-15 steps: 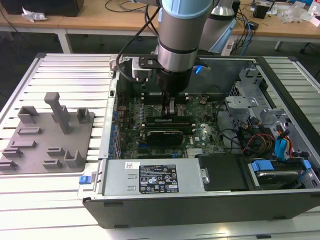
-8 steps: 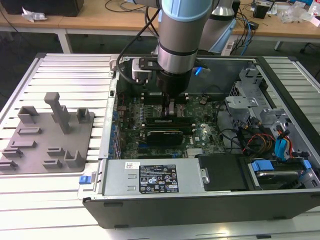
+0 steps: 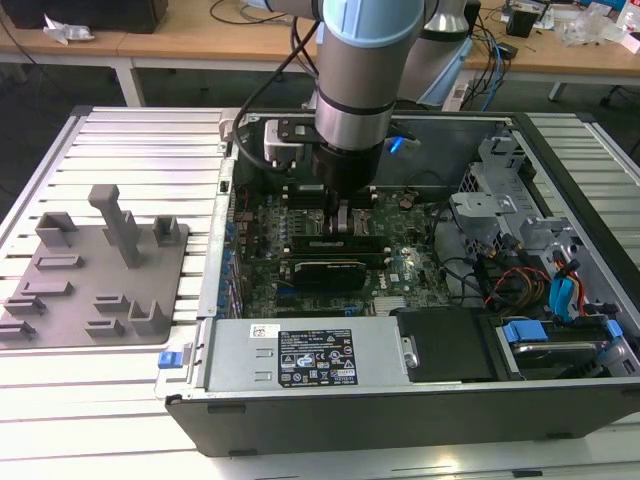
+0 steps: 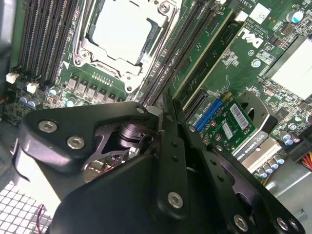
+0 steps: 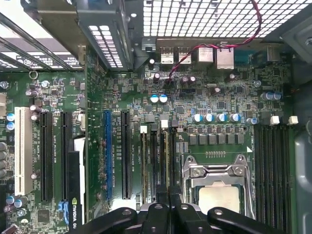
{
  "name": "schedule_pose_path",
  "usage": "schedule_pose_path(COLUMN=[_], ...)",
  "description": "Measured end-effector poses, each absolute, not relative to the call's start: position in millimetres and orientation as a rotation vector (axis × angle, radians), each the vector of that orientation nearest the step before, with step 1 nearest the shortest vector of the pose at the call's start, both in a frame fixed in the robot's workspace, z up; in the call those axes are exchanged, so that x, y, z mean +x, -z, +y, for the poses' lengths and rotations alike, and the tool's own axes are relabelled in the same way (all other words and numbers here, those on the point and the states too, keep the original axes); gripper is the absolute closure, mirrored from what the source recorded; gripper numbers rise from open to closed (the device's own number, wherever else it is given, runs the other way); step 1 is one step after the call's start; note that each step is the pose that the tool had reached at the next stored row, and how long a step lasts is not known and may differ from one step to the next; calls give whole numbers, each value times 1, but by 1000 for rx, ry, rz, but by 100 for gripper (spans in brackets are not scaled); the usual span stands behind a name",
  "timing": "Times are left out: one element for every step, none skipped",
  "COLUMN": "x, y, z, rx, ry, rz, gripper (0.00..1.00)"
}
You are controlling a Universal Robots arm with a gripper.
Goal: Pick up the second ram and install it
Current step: 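Insert the second ram into the second slot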
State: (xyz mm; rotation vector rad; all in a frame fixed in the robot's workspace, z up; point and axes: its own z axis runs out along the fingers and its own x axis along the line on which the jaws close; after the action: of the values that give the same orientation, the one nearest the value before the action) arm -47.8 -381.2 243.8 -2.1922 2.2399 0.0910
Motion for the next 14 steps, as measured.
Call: schedule_pose_path(x=[-48,-48,-48,-48,-48,-48,-48,-48,-48,-48,-48,-48,-48,-48], y=[-243,-243,-243,-243,-242,-242,-241,-240,-240,-239,-239,-239,-239,-238], z=[-381,-381,-381,-381,-381,-381,-381,-381,-381,-381,-381,-381,-381,-381], rx=[-2192,-2191,-2191,-2191,-2191,-2191,-2191,-2191,-2191,-2191,-2191,-2192,-2191,-2191], ry=[-91,-91,-91,-91,-91,-91,-91,-91,-91,-91,-91,-91,-91,-91], rz=[2240,2240,2241,2241,2241,2240,2240,2241,2241,2241,2241,2241,2241,2241], gripper=[91,91,91,91,91,91,91,91,91,91,91,91,91,91])
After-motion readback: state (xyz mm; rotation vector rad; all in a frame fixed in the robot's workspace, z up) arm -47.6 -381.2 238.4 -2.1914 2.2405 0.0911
